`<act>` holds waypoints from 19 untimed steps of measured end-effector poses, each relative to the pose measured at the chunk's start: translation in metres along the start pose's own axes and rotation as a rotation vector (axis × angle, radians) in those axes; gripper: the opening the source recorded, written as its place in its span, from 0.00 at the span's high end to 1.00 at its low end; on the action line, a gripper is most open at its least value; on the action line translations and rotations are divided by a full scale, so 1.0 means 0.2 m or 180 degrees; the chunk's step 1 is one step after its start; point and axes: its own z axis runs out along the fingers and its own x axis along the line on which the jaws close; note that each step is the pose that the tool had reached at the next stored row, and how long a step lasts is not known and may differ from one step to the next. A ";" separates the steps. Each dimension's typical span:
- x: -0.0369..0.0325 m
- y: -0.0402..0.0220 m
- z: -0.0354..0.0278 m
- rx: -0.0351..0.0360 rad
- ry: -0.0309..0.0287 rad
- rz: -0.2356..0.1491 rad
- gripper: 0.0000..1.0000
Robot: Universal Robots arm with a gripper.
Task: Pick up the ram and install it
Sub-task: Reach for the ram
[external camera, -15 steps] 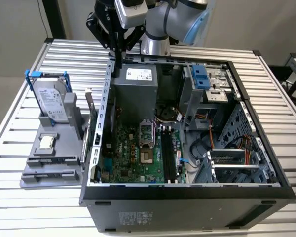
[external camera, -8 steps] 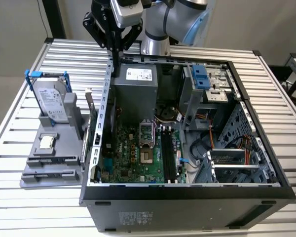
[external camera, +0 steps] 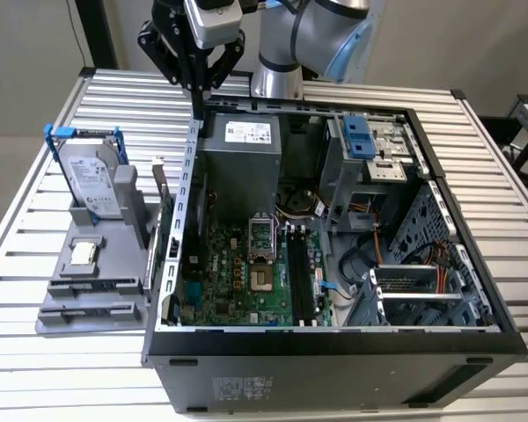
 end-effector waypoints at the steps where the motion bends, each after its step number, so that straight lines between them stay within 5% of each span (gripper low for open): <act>1: 0.008 0.000 0.000 0.0000 0.0000 0.0000 1.00; 19: 0.173 -0.004 -0.003 0.0000 0.0000 -0.0004 1.00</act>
